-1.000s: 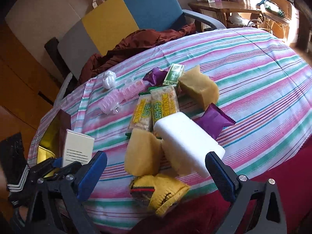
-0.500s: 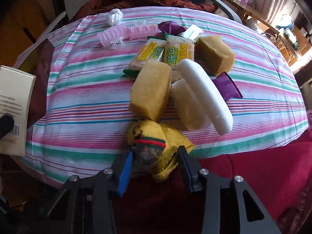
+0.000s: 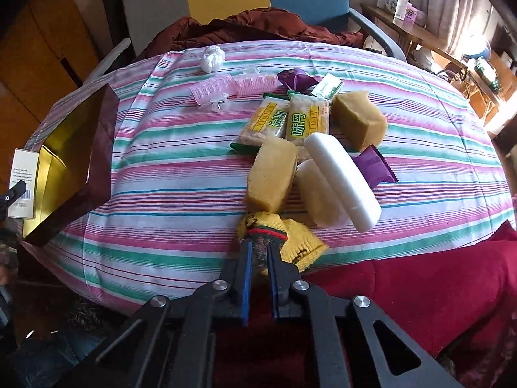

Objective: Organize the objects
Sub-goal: 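Carry the box into the gold tray with the left tool while the right tool grasps the yellow knitted glove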

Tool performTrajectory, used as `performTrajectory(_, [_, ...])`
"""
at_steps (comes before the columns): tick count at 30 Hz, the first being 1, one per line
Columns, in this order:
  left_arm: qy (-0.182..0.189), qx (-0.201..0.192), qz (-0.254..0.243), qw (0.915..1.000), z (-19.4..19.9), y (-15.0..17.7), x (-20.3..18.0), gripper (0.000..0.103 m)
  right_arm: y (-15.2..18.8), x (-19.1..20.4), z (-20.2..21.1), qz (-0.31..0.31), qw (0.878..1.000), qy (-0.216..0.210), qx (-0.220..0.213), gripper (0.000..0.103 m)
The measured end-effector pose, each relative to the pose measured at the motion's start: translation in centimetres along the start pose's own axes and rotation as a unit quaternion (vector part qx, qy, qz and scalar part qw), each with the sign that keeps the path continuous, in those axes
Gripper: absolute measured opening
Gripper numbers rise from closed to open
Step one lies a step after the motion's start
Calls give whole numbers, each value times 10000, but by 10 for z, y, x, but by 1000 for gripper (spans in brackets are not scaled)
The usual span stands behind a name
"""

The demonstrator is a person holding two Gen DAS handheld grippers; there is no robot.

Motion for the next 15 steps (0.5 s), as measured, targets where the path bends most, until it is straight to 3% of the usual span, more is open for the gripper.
performTrajectory(1, [-65,-40,55,10000,2,-1,7,52,1,-2,-2,-51,10000,-45,64,36])
performTrajectory(2, [-123,-62,86,9999,5,0,13,52,0,-4,-7,-85,9999,16,134,83])
performTrajectory(3, [-177,-78,123,9997,6,-1,18,52,-1,-5,-10,-104,9998,121,137,102])
performTrajectory(7, [-331,-116,245,9991,9,-1,33,52,-8,-2,-31,-30,9991,269,341,94])
performTrajectory(10, [-472,-103,260,9985,10,2,42,52,-9,0,-50,33,9974,461,558,79])
performTrajectory(12, [-554,-66,301,9980,10,3,49,52,-8,-2,-57,28,9958,668,625,51])
performTrajectory(15, [-670,-13,388,9970,8,6,59,52,-7,-1,-51,37,9968,593,543,36])
Point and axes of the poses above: each gripper's, at about its wrist camera, not at the fingertips, and z roughly against the way its jaws point, x to its left, y to its underside, the point moved 4 cm from there along -z, roughly the way its jaws point, and after that the axes turned 2 degrees about x, right-handed, at the moved point
